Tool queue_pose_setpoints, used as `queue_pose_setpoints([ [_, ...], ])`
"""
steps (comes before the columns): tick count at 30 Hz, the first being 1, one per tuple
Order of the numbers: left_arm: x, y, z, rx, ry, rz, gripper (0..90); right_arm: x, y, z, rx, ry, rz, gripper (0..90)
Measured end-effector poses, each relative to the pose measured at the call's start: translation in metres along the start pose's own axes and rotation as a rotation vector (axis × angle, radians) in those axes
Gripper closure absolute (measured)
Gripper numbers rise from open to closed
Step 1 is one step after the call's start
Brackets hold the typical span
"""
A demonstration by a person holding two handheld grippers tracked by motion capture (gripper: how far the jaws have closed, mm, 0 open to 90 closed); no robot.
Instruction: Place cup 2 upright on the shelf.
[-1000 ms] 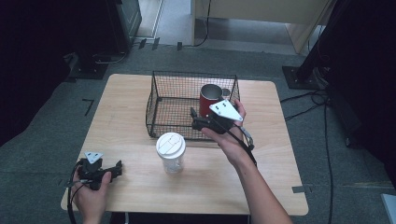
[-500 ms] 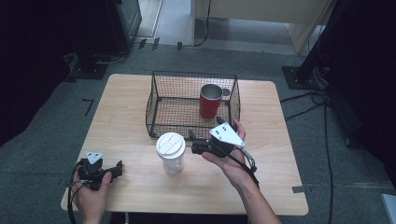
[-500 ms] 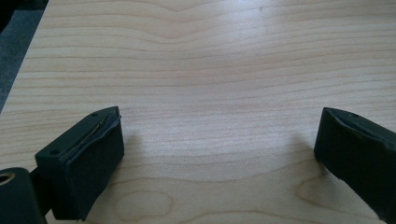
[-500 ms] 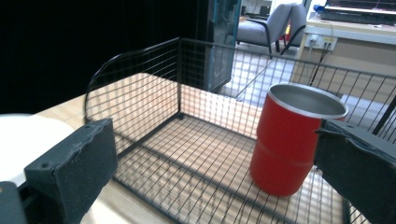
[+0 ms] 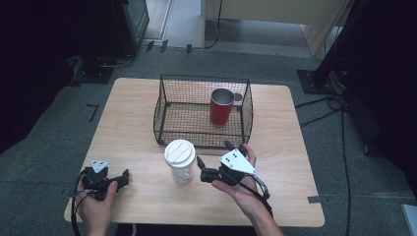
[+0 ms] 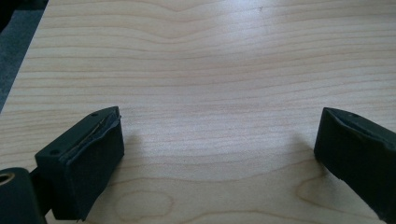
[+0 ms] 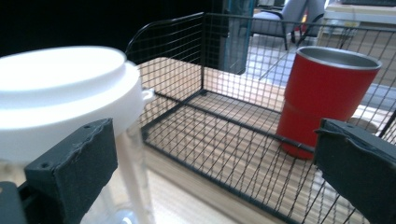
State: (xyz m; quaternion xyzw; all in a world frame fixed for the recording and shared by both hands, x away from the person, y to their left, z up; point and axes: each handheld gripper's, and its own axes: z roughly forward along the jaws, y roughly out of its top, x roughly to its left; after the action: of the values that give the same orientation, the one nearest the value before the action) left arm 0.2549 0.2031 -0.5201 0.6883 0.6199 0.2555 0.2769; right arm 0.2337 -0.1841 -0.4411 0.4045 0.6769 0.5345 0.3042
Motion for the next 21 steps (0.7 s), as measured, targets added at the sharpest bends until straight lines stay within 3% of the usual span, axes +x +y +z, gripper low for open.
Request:
queue_pose_setpoints([
  [10,0.000,0.000,0.000,0.002,0.000,0.002,1.9,0.014,-0.015,-0.004,0.018,0.055,0.014,0.0],
  [21,0.000,0.000,0.000,0.002,0.000,0.003,2.0,0.038,-0.020,0.012,0.036,0.123,0.010,0.0],
])
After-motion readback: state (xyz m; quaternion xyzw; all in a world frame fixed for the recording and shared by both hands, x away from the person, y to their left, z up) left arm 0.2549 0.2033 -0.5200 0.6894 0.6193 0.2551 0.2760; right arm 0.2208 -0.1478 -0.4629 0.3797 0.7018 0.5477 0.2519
